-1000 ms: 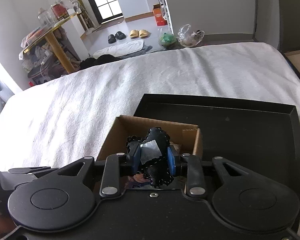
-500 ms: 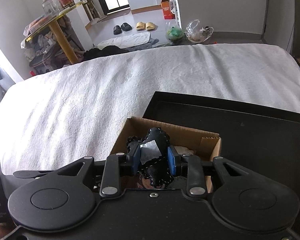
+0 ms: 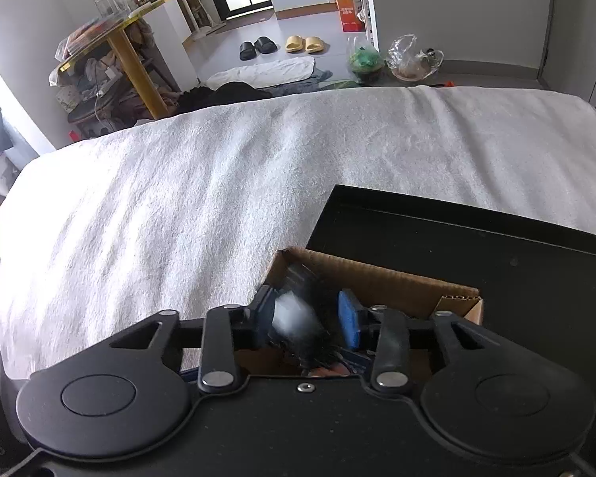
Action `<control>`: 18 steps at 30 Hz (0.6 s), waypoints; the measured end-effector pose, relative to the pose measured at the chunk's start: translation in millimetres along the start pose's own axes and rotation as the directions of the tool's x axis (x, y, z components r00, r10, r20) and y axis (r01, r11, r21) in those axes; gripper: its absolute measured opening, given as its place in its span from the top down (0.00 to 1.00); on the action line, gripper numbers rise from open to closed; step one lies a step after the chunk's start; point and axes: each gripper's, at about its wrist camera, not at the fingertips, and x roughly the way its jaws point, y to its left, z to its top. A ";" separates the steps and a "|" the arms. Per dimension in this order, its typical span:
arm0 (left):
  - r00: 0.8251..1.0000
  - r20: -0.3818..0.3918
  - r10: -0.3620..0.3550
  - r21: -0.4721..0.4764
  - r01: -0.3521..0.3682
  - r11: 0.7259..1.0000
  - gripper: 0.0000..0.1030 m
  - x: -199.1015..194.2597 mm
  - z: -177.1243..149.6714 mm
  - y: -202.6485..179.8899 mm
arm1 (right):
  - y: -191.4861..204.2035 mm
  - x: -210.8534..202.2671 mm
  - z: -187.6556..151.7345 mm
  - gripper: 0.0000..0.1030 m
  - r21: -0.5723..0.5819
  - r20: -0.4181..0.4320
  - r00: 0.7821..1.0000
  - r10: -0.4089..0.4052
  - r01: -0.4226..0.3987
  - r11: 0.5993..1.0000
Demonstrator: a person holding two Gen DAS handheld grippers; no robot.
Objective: Organize soft objects
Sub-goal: 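Carry the black pouch with the right gripper into the box and release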
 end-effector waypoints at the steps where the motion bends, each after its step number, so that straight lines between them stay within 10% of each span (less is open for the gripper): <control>1: 1.000 -0.001 0.001 0.003 -0.001 1.000 0.89 -0.1 -0.1 -0.2 | -1.5 -0.7 -0.9 0.60 0.008 0.002 1.000 0.003 -0.003 1.000; 18: 0.998 -0.009 0.066 0.080 -0.065 0.995 0.84 -5.1 3.2 -15.9 | -49.5 -39.2 -26.2 0.52 0.113 0.025 0.999 -0.025 0.022 0.993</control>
